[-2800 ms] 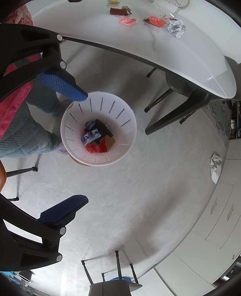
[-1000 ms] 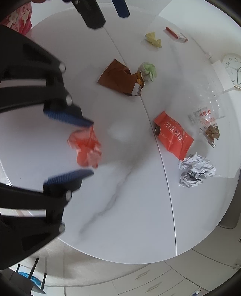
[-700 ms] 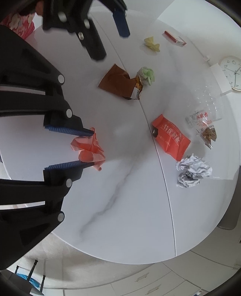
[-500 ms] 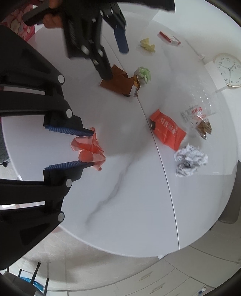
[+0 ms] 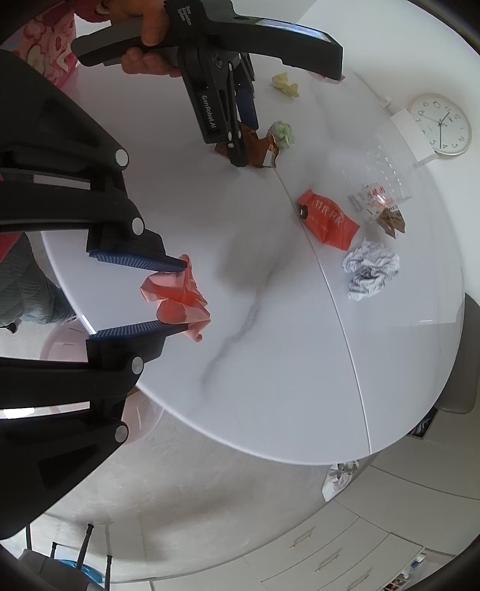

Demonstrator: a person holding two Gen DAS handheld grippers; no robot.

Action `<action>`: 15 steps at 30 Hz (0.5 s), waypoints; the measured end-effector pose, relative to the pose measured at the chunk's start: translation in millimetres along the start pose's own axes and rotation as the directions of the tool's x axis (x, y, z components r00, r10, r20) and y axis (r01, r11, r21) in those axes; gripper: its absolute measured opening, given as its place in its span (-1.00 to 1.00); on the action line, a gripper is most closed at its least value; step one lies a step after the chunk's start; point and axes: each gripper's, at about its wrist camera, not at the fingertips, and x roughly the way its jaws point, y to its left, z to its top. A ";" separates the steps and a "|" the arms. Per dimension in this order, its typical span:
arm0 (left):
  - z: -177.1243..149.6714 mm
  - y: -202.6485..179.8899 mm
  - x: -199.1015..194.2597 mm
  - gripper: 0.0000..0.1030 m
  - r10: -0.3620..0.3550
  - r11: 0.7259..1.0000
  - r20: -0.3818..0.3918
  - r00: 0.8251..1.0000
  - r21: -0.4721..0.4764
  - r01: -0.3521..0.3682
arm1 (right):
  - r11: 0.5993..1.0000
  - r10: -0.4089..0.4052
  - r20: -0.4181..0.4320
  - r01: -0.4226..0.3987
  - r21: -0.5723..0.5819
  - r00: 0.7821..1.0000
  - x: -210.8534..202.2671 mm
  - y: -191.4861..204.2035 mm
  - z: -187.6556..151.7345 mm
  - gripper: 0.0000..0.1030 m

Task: Collect trash
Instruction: 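Grasp the pink crumpled paper with the right gripper while the left gripper grasps the brown paper bag, then carry both items to the bin and open both grippers to drop them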

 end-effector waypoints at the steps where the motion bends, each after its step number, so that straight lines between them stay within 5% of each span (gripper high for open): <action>1: 0.3 -1.6 0.0 0.00 0.007 1.000 0.002 1.000 0.002 -0.007 | 1.000 -0.001 0.000 0.001 0.004 1.000 -1.2 -2.7 -1.3 -0.47; 15: -6.2 -15.3 -15.7 -0.28 -0.008 1.000 0.002 1.000 0.022 0.008 | 0.997 -0.015 0.015 0.014 0.071 1.000 -14.6 -27.8 -20.6 -0.47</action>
